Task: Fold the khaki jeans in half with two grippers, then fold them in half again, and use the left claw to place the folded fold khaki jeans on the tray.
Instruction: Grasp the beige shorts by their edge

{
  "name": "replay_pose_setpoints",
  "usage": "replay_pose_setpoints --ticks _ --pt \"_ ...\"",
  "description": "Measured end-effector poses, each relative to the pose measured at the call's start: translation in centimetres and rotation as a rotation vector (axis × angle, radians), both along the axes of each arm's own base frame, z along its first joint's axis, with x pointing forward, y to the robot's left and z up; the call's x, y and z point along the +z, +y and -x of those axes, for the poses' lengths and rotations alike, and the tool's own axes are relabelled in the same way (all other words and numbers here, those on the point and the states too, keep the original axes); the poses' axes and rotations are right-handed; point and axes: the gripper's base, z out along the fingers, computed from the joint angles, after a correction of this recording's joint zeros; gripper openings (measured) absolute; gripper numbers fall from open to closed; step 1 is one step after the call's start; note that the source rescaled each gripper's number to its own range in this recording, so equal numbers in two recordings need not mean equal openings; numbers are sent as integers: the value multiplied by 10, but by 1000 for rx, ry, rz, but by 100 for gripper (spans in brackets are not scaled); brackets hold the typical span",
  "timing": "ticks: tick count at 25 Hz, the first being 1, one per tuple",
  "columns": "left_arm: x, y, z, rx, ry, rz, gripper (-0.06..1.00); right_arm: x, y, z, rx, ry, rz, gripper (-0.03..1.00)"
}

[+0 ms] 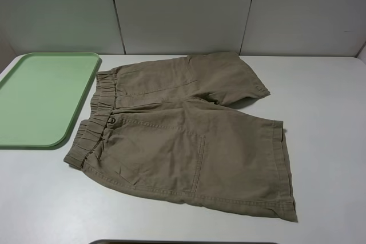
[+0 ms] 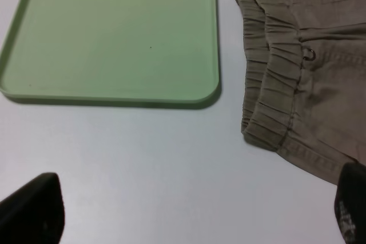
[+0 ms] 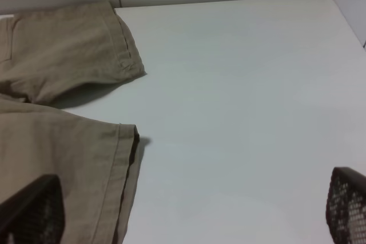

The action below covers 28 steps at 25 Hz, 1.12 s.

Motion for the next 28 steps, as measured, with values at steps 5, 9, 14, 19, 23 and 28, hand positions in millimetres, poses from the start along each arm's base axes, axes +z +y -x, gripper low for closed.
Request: replay_pose_setpoints --ticks 5,9,14,19,23,28 --pt "0 0 0 0 0 0 98 0 0 0 0 0 -1 100" --pt "0 0 0 0 0 0 98 0 0 0 2 0 -3 100" --pt "0 0 0 -33 0 0 98 0 0 0 36 0 -3 100" --pt "0 1 0 -101 0 0 98 0 0 0 67 0 -5 100" --pt "0 1 0 -128 0 0 98 0 1 0 70 0 -9 100" --pt "0 1 0 -130 0 0 98 0 1 0 70 -3 -9 100"
